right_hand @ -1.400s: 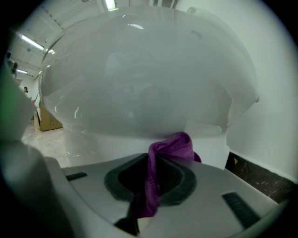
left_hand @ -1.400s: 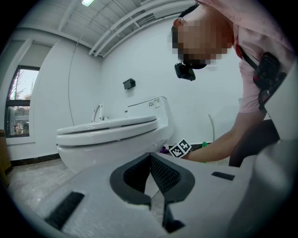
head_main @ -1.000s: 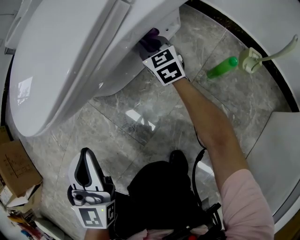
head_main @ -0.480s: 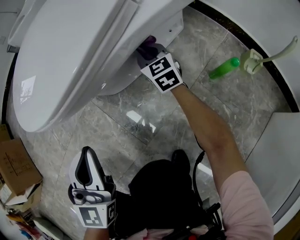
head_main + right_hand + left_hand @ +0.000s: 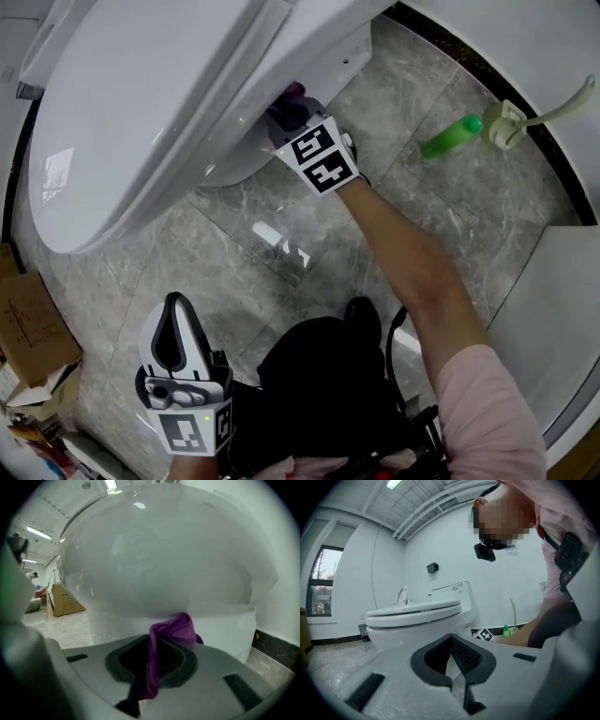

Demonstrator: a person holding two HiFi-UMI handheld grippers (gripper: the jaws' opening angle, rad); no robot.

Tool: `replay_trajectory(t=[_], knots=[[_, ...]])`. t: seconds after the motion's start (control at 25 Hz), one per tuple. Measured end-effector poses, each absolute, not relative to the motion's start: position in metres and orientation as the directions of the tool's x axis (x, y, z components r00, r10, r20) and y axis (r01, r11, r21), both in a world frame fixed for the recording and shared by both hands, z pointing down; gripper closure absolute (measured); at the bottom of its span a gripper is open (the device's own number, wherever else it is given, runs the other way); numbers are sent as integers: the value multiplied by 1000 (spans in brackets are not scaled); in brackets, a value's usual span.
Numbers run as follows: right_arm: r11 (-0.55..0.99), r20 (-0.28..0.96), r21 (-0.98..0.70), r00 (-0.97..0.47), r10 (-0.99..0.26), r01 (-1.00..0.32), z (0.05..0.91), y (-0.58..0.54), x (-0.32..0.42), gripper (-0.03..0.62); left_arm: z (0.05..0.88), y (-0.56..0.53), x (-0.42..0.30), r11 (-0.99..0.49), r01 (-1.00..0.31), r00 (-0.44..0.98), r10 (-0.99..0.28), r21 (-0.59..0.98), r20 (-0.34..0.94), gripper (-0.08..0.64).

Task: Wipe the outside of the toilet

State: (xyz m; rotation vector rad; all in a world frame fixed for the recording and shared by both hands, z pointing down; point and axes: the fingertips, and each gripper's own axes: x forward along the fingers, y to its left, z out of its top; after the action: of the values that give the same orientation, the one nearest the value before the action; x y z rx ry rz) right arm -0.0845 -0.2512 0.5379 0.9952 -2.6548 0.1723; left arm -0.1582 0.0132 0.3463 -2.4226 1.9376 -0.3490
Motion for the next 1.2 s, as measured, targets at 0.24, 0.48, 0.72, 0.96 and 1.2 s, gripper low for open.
replay_trajectory(t=[0.24,0.48,0.72,0.96,1.2], knots=[[766,325,-13,-727,-605,-643,539,-240,-98,538,344,17,-165,-223,-963,199,-967,-152,156,552],[784,328,-14,-743,-583,-620,541,-227,-112,538,340,19,-165,-222,-965,203,-969,-138,139,552],[804,338,13,-755,-563,-594,541,-213,-127,538,339,28,-170,-212,-965,192,-972,-155,136,552],[818,338,6,-769,-543,-575,542,-202,-140,538,333,36,-177,-198,-967,179,-976,-161,125,552],[834,335,0,-786,-520,-552,543,-186,-157,538,330,46,-183,-181,-969,163,-980,-170,114,552]])
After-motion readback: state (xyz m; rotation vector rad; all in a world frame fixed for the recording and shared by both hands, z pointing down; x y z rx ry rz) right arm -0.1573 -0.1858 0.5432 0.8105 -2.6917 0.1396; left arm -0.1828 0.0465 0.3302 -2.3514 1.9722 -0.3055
